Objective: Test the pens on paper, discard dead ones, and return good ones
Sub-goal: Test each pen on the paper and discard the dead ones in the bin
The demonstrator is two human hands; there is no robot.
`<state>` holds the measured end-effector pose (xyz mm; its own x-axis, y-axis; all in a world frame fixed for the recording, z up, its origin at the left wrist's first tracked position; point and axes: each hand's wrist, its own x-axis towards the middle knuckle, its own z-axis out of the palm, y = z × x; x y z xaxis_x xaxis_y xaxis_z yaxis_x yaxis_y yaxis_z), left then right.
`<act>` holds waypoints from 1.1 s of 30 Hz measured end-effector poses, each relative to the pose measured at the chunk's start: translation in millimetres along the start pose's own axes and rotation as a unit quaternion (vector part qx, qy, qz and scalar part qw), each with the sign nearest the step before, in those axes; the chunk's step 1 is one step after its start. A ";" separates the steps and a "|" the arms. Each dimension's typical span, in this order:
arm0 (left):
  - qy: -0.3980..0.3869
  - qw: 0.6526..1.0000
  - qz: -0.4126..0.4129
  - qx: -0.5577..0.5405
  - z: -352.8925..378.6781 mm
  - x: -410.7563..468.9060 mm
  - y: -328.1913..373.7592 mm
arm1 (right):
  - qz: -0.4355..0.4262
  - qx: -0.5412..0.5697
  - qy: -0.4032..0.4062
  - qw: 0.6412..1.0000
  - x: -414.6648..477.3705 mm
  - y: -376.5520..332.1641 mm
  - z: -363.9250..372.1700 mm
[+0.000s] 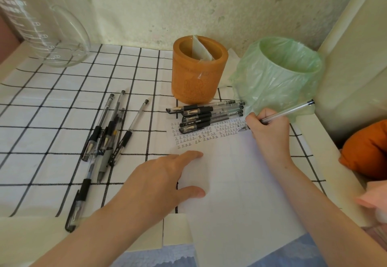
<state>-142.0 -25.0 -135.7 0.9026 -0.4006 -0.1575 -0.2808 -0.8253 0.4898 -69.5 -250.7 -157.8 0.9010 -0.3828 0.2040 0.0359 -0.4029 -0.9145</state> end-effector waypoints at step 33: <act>0.001 1.000 -0.003 0.002 -1.5 0.1 1.8 | -0.003 -0.002 -0.005 1.000 -0.8 -1.1 -0.5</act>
<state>-142.0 -25.9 -133.6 0.9048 -0.3951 -0.1591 -0.2769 -0.8294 0.4852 -70.5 -250.3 -156.8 0.9052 -0.3717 0.2061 0.0394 -0.4094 -0.9115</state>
